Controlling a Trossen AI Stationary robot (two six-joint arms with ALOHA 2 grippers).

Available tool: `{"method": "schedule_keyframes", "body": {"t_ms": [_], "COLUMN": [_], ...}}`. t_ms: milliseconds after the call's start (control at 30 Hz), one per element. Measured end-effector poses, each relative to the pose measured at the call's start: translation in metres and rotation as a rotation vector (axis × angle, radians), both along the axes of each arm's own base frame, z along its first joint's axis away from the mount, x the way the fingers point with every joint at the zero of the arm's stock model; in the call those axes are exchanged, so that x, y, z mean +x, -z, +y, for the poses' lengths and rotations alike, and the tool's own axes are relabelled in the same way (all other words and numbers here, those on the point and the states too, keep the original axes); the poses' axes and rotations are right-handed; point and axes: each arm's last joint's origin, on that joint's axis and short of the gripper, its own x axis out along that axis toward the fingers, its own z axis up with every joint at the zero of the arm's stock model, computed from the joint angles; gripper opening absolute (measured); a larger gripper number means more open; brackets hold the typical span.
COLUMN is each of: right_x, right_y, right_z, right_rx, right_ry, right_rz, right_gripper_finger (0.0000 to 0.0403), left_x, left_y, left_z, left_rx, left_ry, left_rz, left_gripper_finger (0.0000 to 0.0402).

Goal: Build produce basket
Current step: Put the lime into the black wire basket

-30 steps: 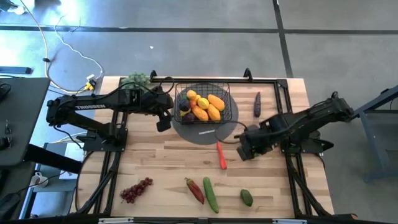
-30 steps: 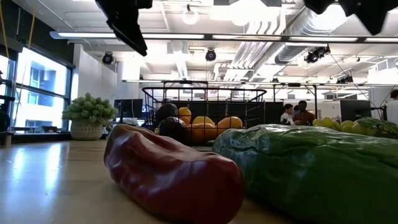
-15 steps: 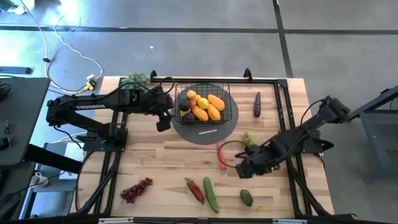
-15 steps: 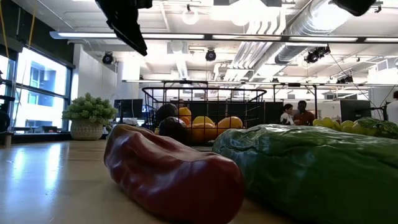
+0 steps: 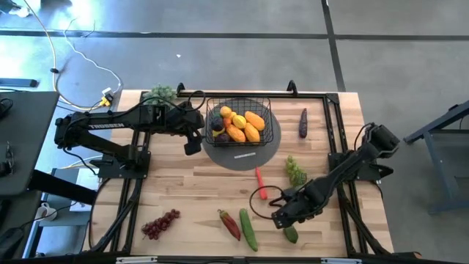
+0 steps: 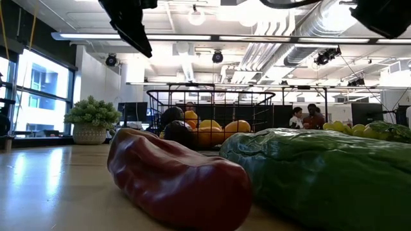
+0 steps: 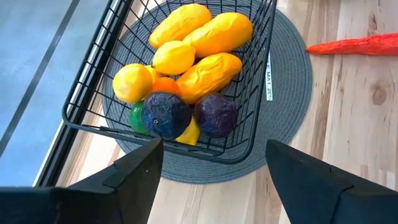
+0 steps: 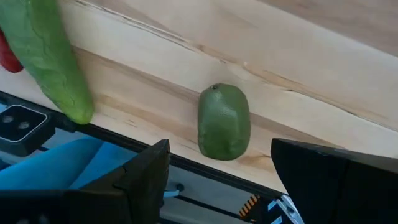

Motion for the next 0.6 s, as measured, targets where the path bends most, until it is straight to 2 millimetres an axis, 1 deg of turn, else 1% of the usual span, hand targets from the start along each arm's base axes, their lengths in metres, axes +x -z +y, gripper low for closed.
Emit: {"method": "schedule_keyframes", "body": {"t_ms": [233,600], "right_x": [0.007,0.008], "right_y": [0.019,0.044], "right_z": [0.009,0.026], "right_rx": [0.004,0.011], "right_ry": [-0.015,-0.036], "right_rz": [0.035,0.088], "right_gripper_finger": [0.0261,0.0261], "left_x": [0.000,0.000], "left_y": [0.000,0.000], "left_z": [0.000,0.000], "left_rx": [0.000,0.004], "left_ry": [0.000,0.006], "left_rz": [0.000,0.002], "left_gripper_finger": [0.0271,0.0271]}}
